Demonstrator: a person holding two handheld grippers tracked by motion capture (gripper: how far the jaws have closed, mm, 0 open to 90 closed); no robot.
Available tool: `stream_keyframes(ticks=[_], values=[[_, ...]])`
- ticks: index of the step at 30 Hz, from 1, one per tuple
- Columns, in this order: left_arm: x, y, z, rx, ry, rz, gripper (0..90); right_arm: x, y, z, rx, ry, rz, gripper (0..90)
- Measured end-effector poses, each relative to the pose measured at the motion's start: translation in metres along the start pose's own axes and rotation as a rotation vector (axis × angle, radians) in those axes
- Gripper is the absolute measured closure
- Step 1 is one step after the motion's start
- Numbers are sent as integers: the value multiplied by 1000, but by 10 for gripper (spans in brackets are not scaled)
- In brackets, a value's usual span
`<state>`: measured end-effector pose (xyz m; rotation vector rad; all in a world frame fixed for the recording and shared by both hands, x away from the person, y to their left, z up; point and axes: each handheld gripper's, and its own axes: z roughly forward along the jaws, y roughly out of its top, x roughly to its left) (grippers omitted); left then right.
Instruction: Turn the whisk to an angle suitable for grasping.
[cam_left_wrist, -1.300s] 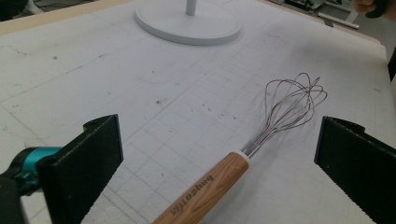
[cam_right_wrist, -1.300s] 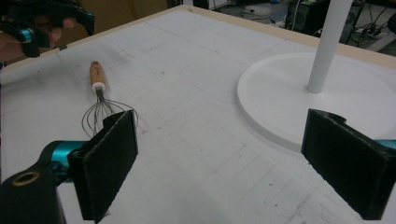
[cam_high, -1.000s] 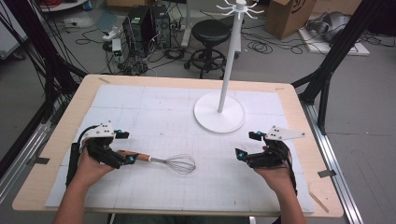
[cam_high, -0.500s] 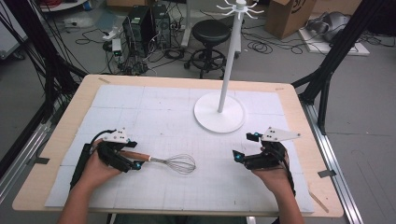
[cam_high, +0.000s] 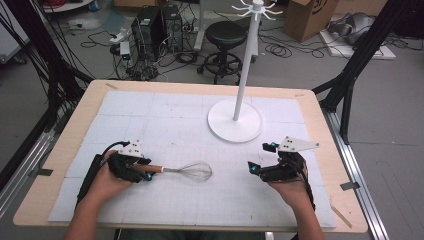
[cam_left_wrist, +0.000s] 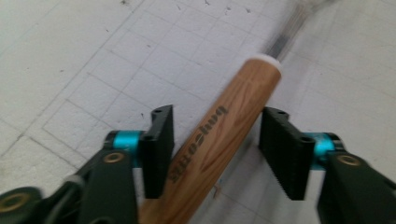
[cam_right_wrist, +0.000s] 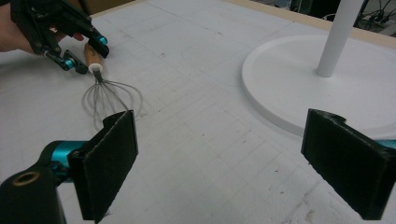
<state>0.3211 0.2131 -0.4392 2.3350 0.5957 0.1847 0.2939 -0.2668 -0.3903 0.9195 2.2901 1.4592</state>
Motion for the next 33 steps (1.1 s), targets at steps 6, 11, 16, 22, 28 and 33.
stream_keyframes(ticks=[6,11,16,22,28,33], values=[[-2,1,-1,8,-20,19,631,0,0,0,2,-3,0,98],[-5,3,0,17,-43,34,701,1,0,0,0,-2,0,98],[-8,5,0,25,-33,50,702,0,0,-2,-4,-3,4,98],[-13,10,4,30,-59,83,703,-1,1,-3,-13,-3,1,98],[-16,13,7,24,-81,89,703,-2,1,-5,-15,-7,4,98],[-24,22,16,20,-105,111,702,-2,4,-8,-27,-11,-2,98]])
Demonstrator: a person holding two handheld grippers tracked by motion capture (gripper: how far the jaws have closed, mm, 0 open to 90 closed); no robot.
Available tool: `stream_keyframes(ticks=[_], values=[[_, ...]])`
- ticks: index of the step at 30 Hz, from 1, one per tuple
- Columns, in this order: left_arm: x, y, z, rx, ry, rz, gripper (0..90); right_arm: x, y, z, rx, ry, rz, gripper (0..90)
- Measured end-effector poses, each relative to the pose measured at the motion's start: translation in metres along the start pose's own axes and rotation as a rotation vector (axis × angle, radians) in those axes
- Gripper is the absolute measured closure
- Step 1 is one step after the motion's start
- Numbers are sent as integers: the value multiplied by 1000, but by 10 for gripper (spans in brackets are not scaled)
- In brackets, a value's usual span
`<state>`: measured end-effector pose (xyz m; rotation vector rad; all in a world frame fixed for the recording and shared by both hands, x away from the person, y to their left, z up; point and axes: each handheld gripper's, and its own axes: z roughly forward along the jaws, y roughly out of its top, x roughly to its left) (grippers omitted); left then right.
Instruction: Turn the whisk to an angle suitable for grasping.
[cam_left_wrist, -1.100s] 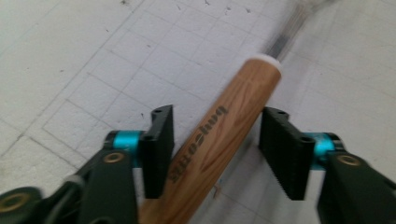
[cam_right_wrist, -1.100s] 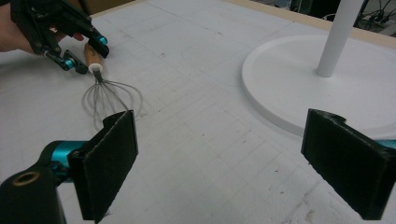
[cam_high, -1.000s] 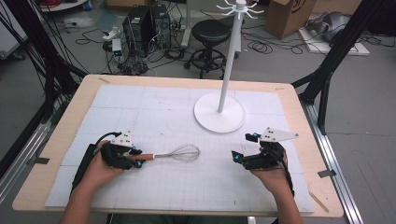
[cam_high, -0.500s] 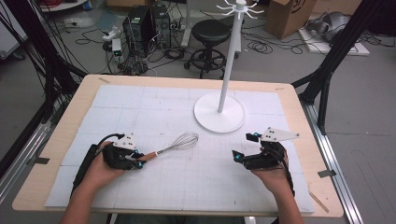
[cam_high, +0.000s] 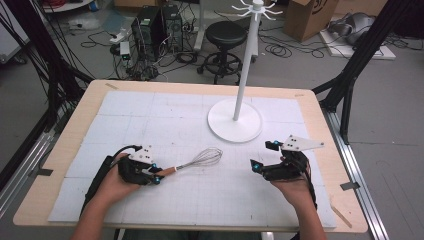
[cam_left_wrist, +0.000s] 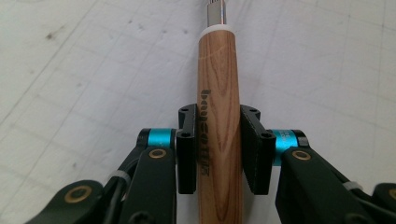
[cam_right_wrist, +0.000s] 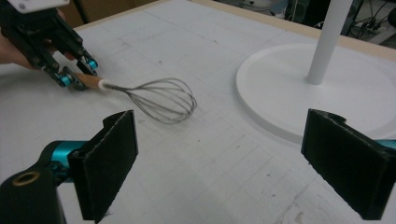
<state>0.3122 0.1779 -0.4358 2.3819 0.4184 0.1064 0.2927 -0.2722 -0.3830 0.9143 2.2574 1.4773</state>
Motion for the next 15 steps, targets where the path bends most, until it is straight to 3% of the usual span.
stream_keyframes(ticks=[3,9,15], values=[[-2,6,6,2,-12,7,702,0,2,-3,-9,0,1,98],[-9,40,34,23,-48,55,703,-2,6,-11,-39,-11,1,98],[-12,66,54,47,-70,71,703,-3,9,-13,-57,-8,-4,98]])
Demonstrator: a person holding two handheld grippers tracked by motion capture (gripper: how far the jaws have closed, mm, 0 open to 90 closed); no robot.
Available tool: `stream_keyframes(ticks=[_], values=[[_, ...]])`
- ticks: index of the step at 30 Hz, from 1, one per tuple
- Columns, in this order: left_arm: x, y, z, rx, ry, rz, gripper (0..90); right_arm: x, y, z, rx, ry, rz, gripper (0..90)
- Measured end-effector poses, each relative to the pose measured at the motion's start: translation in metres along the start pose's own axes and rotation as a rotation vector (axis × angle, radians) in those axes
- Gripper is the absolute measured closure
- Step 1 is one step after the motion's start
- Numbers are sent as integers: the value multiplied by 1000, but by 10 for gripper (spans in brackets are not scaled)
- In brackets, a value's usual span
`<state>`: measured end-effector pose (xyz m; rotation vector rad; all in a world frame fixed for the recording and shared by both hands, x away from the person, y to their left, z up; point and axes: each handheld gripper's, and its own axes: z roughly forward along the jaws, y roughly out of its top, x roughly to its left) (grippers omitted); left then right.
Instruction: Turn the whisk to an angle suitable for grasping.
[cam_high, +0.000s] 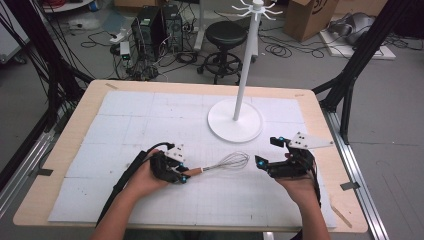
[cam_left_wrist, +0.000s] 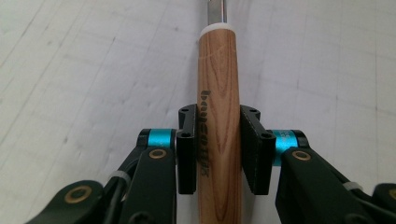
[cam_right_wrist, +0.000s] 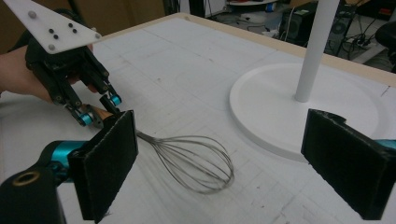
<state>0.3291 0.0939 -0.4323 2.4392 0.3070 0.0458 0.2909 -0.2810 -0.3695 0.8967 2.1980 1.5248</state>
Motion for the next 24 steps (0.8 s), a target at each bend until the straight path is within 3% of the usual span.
stream_keyframes(ticks=[3,6,10,18,20,21,24], values=[[-1,11,9,4,-17,17,703,0,0,0,2,1,4,98],[-4,33,26,9,-37,61,703,-1,1,0,-5,0,4,98],[-5,46,37,2,-51,71,702,-1,2,-1,-10,1,3,98],[-4,53,42,9,-62,64,696,-2,1,0,-4,4,4,98],[-4,53,43,2,-65,57,597,-1,1,1,2,3,5,98],[-6,54,42,4,-39,61,519,0,1,1,1,4,4,98],[-5,53,34,-25,-59,41,481,0,1,0,1,4,0,98]])
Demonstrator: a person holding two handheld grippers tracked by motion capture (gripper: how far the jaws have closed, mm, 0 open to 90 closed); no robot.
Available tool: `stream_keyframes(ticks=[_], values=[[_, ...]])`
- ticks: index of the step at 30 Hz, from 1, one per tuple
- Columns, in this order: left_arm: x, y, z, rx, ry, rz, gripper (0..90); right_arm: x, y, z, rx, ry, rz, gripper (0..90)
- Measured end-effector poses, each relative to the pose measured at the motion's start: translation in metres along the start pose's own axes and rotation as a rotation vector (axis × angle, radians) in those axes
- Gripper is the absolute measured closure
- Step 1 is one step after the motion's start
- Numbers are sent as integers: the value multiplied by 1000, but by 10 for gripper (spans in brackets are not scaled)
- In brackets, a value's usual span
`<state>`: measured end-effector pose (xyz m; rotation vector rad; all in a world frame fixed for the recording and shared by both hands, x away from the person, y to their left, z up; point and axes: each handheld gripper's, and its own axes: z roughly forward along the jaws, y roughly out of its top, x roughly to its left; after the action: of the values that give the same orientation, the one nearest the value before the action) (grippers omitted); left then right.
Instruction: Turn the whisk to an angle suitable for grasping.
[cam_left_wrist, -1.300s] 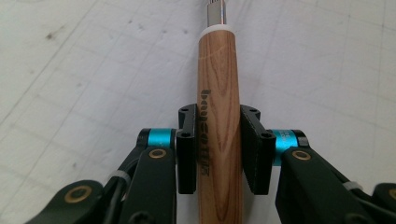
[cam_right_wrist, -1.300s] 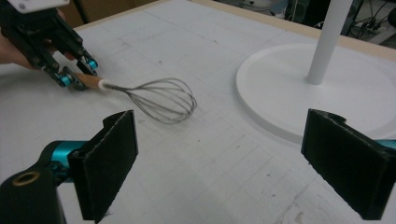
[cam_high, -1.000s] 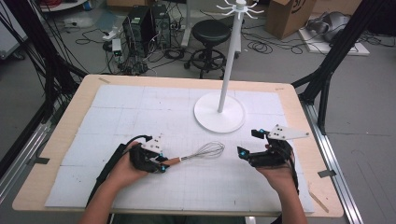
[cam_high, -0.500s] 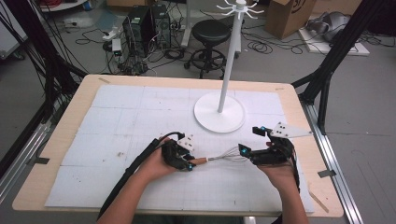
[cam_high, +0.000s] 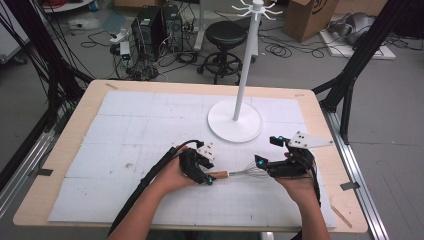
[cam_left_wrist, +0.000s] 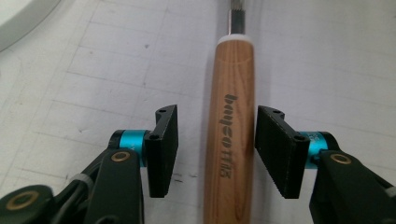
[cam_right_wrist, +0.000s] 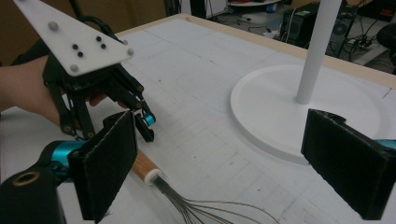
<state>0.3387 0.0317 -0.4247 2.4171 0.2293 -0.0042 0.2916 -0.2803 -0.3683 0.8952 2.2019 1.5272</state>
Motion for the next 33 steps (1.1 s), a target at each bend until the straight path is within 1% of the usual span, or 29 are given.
stream_keyframes(ticks=[1,4,6,7,8,9,11,12,13,14,15,16,17,18,19,20,21,22,23,24,25,26,27,28,29,31,33], values=[[0,0,-4,-22,-4,-16,463,0,0,0,-1,0,-3,98],[-2,-6,-23,-99,-31,-43,403,1,-1,1,4,1,2,98],[-3,-12,-34,-113,-33,-41,370,2,-1,2,10,8,1,98],[-4,-18,-42,-118,-25,-53,360,2,-1,3,10,8,-5,98],[-4,-18,-42,-118,-25,-53,342,2,-1,3,10,8,-5,98],[-7,-28,-53,-133,-6,-61,324,3,-1,4,16,11,-8,98],[-10,-40,-68,-155,18,-67,298,4,-1,4,20,13,-14,98],[-11,-46,-76,-176,27,-80,290,5,-1,4,25,14,-12,98],[-11,-53,-82,-197,34,-86,283,5,-2,4,25,15,-11,98],[-11,-53,-82,-197,34,-86,279,5,-2,4,25,15,-11,98],[-10,-59,-89,-221,48,-110,279,5,-2,5,27,16,-15,98],[-10,-63,-94,-219,65,-121,223,7,-2,8,37,18,-14,98],[-10,-72,-101,-237,99,-134,201,8,-2,10,46,24,-17,98],[-10,-75,-103,-255,103,-147,189,9,-3,11,51,22,-25,98],[-10,-75,-103,-255,103,-147,174,9,-3,11,51,22,-25,98],[-8,-81,-107,-272,115,-155,157,11,-3,15,77,24,-36,98],[-7,-86,-112,-290,135,-172,142,11,-3,16,82,23,-44,98],[-7,-88,-113,-302,145,-182,120,12,-3,17,86,27,-41,98],[-6,-89,-115,-313,152,-185,86,12,-3,17,86,27,-45,98],[-6,-89,-115,-313,152,-185,57,12,-3,18,86,25,-42,98],[-7,-92,-119,-334,157,-191,54,12,-4,18,87,27,-40,98],[-8,-94,-121,-344,166,-190,40,12,-4,18,88,27,-41,98],[-8,-94,-121,-344,166,-190,16,12,-4,18,88,27,-41,98],[-10,-97,-124,-364,177,-192,16,12,-4,19,95,28,-37,98],[-9,-98,-126,-370,182,-192,16,12,-4,19,96,28,-40,98],[-9,-100,-129,-372,194,-197,16,12,-4,20,96,31,-42,98],[-9,-102,-130,-372,196,-200,16,12,-4,20,97,33,-40,98]])
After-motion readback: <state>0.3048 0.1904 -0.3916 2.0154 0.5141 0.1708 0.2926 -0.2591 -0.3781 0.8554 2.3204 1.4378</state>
